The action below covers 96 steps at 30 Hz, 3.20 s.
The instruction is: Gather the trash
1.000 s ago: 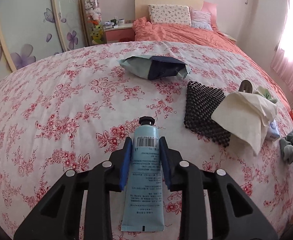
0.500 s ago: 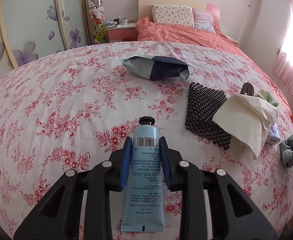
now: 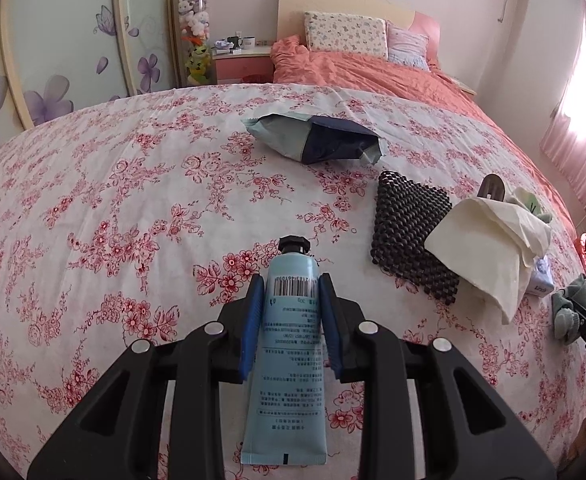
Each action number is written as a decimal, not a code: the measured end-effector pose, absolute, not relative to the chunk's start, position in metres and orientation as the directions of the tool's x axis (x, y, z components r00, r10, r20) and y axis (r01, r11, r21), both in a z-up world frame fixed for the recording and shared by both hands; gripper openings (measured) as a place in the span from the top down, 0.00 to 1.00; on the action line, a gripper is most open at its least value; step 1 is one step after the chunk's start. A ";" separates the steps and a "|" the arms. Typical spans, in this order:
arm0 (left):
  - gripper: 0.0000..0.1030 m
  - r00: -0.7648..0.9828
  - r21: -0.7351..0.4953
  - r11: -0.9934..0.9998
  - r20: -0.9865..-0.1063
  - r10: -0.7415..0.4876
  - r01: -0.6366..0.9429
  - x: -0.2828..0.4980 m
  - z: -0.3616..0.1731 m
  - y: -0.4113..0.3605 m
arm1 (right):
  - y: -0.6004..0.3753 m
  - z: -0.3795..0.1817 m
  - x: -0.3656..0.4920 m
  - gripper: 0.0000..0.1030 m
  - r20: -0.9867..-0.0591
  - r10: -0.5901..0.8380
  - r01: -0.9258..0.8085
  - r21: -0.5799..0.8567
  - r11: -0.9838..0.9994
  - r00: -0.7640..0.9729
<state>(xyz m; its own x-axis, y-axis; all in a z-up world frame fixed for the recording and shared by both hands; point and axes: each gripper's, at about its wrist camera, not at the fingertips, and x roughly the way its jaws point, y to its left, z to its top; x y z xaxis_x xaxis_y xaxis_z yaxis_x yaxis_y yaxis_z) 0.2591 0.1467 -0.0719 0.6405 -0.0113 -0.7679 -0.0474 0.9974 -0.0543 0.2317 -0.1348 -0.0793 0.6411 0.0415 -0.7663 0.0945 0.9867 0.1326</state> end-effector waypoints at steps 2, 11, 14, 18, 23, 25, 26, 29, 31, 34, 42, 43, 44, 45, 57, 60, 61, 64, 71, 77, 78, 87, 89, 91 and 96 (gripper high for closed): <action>0.73 0.641 -0.055 0.997 -0.767 -0.014 -0.044 0.261 -0.072 0.147 | -0.132 -0.079 0.232 0.88 -0.764 0.056 0.074 0.135 0.988 0.643; 0.73 0.638 -0.073 0.996 -0.770 -0.028 -0.045 0.258 -0.070 0.151 | -0.134 -0.069 0.226 0.90 -0.741 0.083 0.057 0.161 0.985 0.666; 0.73 0.643 -0.077 0.996 -0.765 -0.032 -0.043 0.256 -0.066 0.151 | -0.134 -0.063 0.223 0.90 -0.732 0.092 0.051 0.171 0.984 0.675; 0.73 0.653 -0.073 0.997 -0.757 -0.034 -0.032 0.251 -0.059 0.145 | -0.136 -0.055 0.218 0.90 -0.721 0.097 0.048 0.177 0.983 0.686; 0.73 0.668 -0.081 0.997 -0.742 -0.056 -0.006 0.246 -0.045 0.133 | -0.144 -0.044 0.210 0.90 -0.706 0.095 0.051 0.184 0.982 0.702; 0.73 0.676 -0.087 0.996 -0.733 -0.071 0.011 0.242 -0.038 0.126 | -0.150 -0.038 0.205 0.90 -0.696 0.091 0.058 0.187 0.981 0.712; 0.73 0.679 -0.092 0.996 -0.730 -0.080 0.019 0.241 -0.035 0.123 | -0.153 -0.036 0.203 0.90 -0.692 0.089 0.061 0.189 0.980 0.717; 0.73 0.679 -0.114 0.992 -0.725 -0.118 0.051 0.238 -0.025 0.112 | -0.162 -0.027 0.196 0.90 -0.677 0.078 0.074 0.193 0.979 0.732; 0.73 0.680 -0.128 0.989 -0.719 -0.145 0.076 0.235 -0.019 0.103 | -0.169 -0.022 0.191 0.90 -0.667 0.069 0.083 0.193 0.978 0.742; 0.73 0.684 -0.141 0.983 -0.707 -0.182 0.115 0.228 -0.011 0.087 | -0.181 -0.013 0.183 0.90 -0.651 0.053 0.101 0.197 0.975 0.757; 0.73 0.683 -0.165 0.953 -0.667 -0.297 0.253 0.214 0.012 0.030 | -0.222 0.008 0.159 0.90 -0.601 -0.011 0.164 0.200 0.966 0.799; 0.73 0.682 -0.167 0.949 -0.664 -0.308 0.266 0.212 0.014 0.024 | -0.228 0.010 0.157 0.90 -0.595 -0.020 0.173 0.200 0.964 0.803; 0.73 0.678 -0.169 0.942 -0.659 -0.326 0.289 0.211 0.017 0.013 | -0.235 0.013 0.154 0.90 -0.589 -0.032 0.184 0.201 0.962 0.808; 0.73 0.676 -0.170 0.937 -0.655 -0.338 0.304 0.210 0.018 0.006 | -0.240 0.014 0.152 0.90 -0.584 -0.041 0.195 0.203 0.960 0.811; 0.73 0.581 -0.214 0.822 -0.614 -0.534 0.528 0.205 0.026 -0.118 | -0.322 0.029 0.127 0.90 -0.537 -0.165 0.323 0.215 0.921 0.827; 0.73 0.542 -0.228 0.785 -0.612 -0.576 0.576 0.210 0.023 -0.150 | -0.346 0.029 0.124 0.90 -0.530 -0.193 0.355 0.221 0.908 0.826; 0.73 0.529 -0.230 0.773 -0.613 -0.587 0.591 0.211 0.021 -0.162 | -0.352 0.029 0.123 0.90 -0.529 -0.199 0.362 0.224 0.905 0.825; 0.73 0.490 -0.239 0.739 -0.616 -0.616 0.630 0.216 0.016 -0.193 | -0.376 0.025 0.123 0.90 -0.529 -0.214 0.386 0.240 0.891 0.821; 0.73 0.442 -0.214 0.713 -0.656 -0.612 0.668 0.225 -0.004 -0.242 | -0.419 0.006 0.138 0.87 -0.546 -0.209 0.415 0.286 0.864 0.811; 0.54 0.455 -0.188 0.766 -0.710 -0.538 0.614 0.240 -0.023 -0.244 | -0.432 -0.016 0.158 0.63 -0.574 -0.199 0.422 0.284 0.861 0.794; 0.53 0.461 -0.184 0.773 -0.711 -0.531 0.607 0.240 -0.022 -0.240 | -0.432 -0.019 0.158 0.61 -0.578 -0.198 0.423 0.285 0.860 0.792; 0.38 0.591 -0.036 0.842 -0.696 -0.408 0.538 0.223 -0.019 -0.197 | -0.409 -0.027 0.154 0.44 -0.591 -0.210 0.427 0.253 0.868 0.779; 0.36 0.612 -0.017 0.853 -0.690 -0.387 0.522 0.223 -0.019 -0.184 | -0.400 -0.026 0.153 0.44 -0.594 -0.206 0.419 0.246 0.874 0.778; 0.34 0.637 0.006 0.868 -0.682 -0.359 0.496 0.221 -0.019 -0.167 | -0.392 -0.024 0.153 0.44 -0.596 -0.197 0.408 0.241 0.881 0.778; 0.30 0.679 0.022 0.911 -0.673 -0.292 0.412 0.222 -0.017 -0.121 | -0.355 -0.023 0.156 0.44 -0.605 -0.162 0.355 0.213 0.910 0.779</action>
